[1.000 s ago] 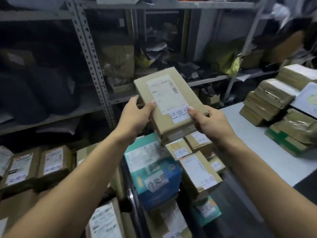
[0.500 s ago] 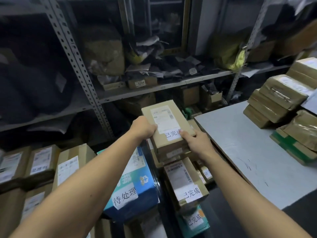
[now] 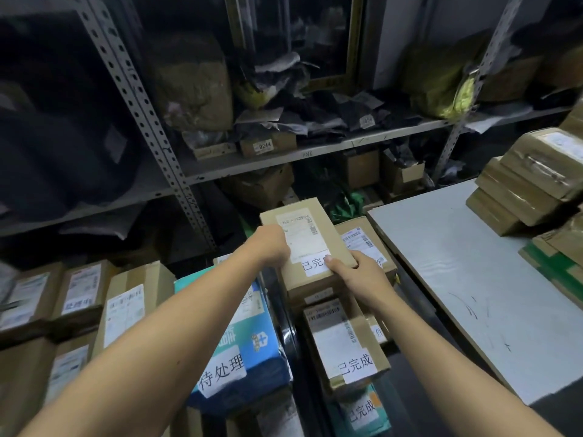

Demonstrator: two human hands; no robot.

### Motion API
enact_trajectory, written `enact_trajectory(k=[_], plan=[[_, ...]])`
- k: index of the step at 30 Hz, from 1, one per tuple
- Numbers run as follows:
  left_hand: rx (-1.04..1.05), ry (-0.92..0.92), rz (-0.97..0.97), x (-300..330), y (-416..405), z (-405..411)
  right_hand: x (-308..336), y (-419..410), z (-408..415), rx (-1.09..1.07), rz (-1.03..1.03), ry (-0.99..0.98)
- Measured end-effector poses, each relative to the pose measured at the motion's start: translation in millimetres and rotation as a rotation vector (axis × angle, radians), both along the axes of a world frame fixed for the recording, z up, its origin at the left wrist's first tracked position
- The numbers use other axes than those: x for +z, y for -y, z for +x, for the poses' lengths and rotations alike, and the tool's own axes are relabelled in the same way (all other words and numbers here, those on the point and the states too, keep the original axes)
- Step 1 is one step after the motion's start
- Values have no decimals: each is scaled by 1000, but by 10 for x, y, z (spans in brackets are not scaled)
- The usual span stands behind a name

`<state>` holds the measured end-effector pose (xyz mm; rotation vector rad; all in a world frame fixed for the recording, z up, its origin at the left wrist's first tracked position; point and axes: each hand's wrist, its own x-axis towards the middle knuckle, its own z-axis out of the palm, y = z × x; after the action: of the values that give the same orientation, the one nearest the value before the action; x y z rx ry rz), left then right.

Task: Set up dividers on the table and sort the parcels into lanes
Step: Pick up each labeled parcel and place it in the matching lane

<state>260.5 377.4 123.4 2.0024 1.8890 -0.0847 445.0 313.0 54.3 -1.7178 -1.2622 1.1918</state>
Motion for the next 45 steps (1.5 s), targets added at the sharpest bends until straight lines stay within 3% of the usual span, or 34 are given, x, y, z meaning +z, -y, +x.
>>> enact_trajectory(k=[6,15,20,25,31,37,41,45], plan=[[-25,42,65,93,12,-73,338,43,-106,-78,39,199],[121,478,255,399,196,-721,962,126,-783,-37,476,513],[191,569,455,543,451,-1520,1225,189,-1603,103,591,488],[333,569,519,551,780,-2740,1357,288,-2733,259,642,425],[570,585,494,222,1226,-4409,1148,367,-4182,421,551,357],[763,576,389,-397,1655,-5585,432,362,-5327,520,292,285],[808,643,245,-961,1811,-5865,-286,312,-5735,494,68,270],[767,717,178,-1374,1662,-5812,-799,3,-5880,277,-109,186]])
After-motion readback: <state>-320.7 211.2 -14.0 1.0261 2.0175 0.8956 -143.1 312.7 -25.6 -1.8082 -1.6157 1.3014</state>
